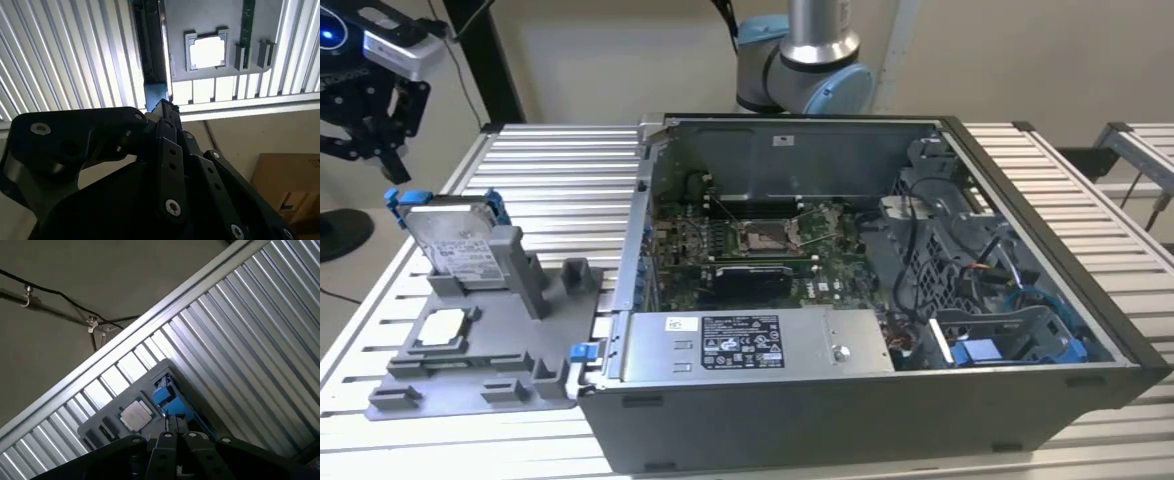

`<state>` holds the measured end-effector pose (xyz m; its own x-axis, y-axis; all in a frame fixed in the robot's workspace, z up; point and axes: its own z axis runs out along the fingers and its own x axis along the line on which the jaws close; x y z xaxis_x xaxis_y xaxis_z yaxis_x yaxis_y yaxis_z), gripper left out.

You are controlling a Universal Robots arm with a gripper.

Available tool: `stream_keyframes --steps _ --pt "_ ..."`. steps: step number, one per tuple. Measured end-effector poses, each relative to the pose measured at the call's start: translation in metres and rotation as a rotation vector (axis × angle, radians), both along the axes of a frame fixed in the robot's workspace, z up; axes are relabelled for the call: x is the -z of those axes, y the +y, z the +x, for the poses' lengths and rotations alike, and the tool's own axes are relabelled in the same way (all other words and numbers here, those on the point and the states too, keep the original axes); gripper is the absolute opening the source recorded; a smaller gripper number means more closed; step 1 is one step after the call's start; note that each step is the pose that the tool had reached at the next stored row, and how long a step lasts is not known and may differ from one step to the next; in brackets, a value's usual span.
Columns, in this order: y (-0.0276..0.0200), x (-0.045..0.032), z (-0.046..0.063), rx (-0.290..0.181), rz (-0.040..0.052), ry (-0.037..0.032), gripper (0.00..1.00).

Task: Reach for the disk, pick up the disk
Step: 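Pick up the disk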

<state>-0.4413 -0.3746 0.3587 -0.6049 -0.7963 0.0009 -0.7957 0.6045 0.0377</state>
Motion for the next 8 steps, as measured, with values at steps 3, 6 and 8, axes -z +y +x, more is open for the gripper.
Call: stream_keyframes --steps 3,6,8 --pt "0.0 0.0001 0.0 -0.055 0.0001 -0.0008 0.0" --pt "0.0 0.0 0.0 -0.128 0.0 -0.002 0.0" --pt "0.0 0.0001 0.0 -0.182 0.0 -0.0028 0.0"
